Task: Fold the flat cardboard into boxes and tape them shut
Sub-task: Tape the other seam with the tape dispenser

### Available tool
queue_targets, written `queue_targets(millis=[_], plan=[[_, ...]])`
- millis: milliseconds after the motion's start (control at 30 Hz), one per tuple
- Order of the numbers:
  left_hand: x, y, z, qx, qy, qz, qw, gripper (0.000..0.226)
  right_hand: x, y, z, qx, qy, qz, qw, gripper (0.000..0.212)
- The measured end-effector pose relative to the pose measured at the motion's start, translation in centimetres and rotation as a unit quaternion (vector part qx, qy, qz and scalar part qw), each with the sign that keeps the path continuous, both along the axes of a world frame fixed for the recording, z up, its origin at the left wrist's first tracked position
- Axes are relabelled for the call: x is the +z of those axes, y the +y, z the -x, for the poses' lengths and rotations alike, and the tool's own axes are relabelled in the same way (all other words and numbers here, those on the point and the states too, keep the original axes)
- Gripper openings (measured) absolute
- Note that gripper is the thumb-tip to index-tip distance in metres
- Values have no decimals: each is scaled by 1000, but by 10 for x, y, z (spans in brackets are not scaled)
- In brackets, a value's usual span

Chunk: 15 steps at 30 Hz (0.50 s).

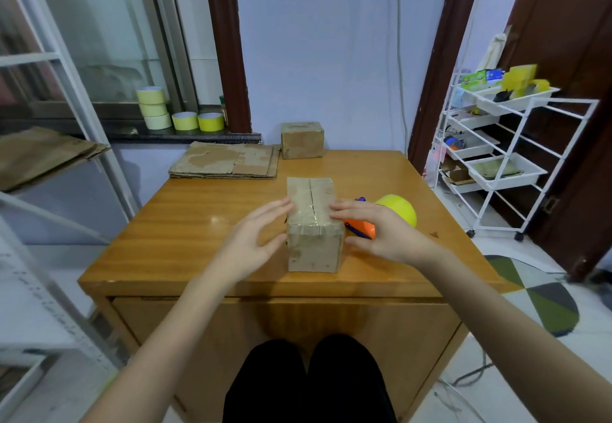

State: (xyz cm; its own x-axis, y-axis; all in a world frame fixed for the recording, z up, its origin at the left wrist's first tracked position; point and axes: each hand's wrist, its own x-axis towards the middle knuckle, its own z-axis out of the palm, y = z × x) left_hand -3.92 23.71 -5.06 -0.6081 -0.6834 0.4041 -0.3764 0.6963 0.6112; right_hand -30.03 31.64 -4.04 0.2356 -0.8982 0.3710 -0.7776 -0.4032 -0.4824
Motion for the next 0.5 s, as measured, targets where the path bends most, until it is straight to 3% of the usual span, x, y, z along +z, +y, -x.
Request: queue_targets(millis=[367,500], plan=[[3,-2,12,21,39,30,999,35,-1,-14,-10,-36,-66,60,995,33],[5,-4,13,19,54,31,998,26,9,-17,-9,-34,-47,20,998,33]])
